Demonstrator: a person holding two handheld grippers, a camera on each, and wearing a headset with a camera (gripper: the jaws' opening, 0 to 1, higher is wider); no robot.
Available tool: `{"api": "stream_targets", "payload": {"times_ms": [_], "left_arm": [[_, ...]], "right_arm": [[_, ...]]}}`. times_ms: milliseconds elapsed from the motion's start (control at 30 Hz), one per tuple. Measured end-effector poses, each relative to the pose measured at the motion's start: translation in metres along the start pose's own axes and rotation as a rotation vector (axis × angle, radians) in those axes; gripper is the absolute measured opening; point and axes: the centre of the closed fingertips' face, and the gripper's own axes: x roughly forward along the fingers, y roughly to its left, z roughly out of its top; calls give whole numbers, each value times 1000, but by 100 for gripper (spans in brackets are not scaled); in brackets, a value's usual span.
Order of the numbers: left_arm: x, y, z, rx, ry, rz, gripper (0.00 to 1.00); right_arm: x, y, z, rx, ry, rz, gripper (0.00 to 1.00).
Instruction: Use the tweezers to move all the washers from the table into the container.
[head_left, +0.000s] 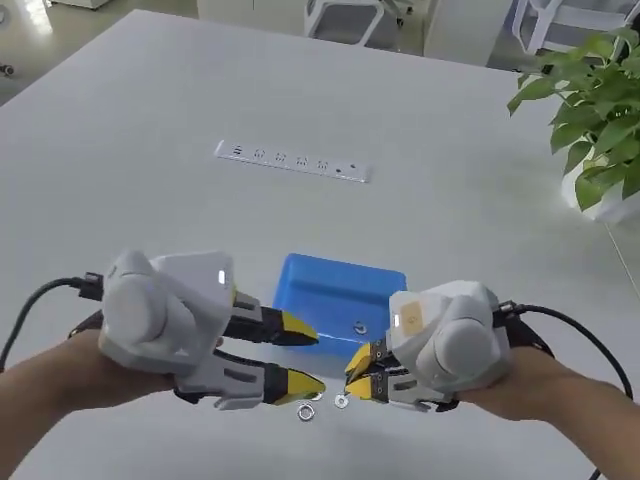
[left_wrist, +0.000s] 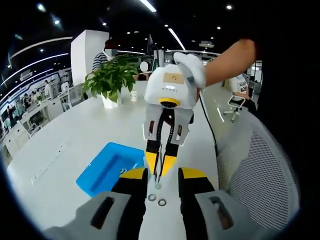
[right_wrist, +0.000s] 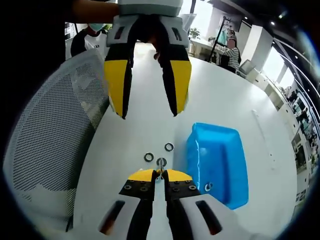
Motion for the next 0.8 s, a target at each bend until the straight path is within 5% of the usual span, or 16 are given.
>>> {"api": "stream_targets", "payload": {"times_ms": [333,800], "left_arm": [[25,1,9,57,9,-22,21],[37,6,5,108,57,-60,9]], "right_arm": [[5,3,-1,2,6,7,8],[8,3,-2,5,5,11,8]]}}
